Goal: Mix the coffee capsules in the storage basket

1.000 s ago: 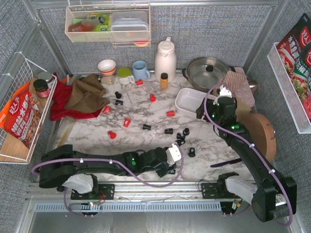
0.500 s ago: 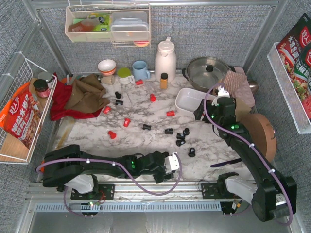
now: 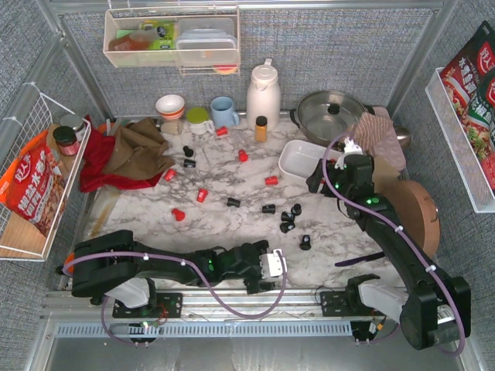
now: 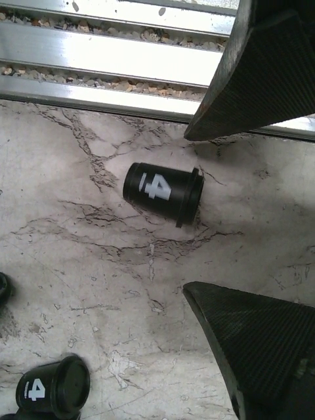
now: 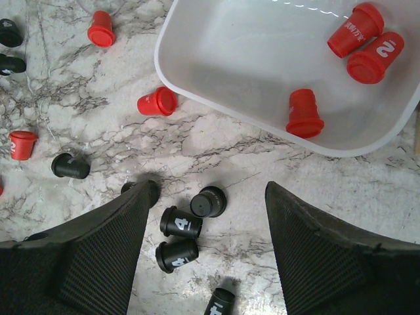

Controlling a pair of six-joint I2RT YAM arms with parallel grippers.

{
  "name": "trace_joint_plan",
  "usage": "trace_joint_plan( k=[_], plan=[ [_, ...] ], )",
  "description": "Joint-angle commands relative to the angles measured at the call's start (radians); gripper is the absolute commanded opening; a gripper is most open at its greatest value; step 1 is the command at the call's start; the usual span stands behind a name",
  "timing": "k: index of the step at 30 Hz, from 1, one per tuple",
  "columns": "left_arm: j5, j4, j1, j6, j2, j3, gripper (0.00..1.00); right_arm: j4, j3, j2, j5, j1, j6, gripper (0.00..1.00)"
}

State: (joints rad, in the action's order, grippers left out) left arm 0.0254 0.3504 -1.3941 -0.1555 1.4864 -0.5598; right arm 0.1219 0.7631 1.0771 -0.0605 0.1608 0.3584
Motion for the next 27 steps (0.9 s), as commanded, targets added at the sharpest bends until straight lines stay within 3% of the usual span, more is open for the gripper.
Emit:
trace_joint_plan(
  k=[1, 9, 14, 18, 21, 27],
  plan=[
    [-0.049, 0.047, -0.001, -0.02, 0.015, -0.006, 0.93, -0.03, 0.001, 0.011, -0.016, 0.0, -0.004, 0.75],
    [-0.078, 0.045, -0.001, -0.019, 0.085, -0.042, 0.82, -0.034, 0.001, 0.021, -0.027, -0.001, -0.004, 0.75],
    [-0.061, 0.015, -0.002, -0.013, 0.097, -0.054, 0.63, -0.033, 0.0, 0.017, -0.029, 0.0, -0.005, 0.75],
    [-0.053, 0.013, 0.0, -0.001, 0.095, -0.049, 0.57, -0.033, 0.001, 0.018, -0.029, 0.0, -0.006, 0.75],
    [-0.057, 0.016, 0.0, 0.003, 0.099, -0.052, 0.44, -0.031, 0.0, 0.016, -0.03, 0.0, -0.006, 0.75],
    [-0.007, 0.048, 0.0, 0.007, 0.097, -0.046, 0.42, -0.025, 0.002, 0.01, -0.042, 0.0, 0.0, 0.75]
  ],
)
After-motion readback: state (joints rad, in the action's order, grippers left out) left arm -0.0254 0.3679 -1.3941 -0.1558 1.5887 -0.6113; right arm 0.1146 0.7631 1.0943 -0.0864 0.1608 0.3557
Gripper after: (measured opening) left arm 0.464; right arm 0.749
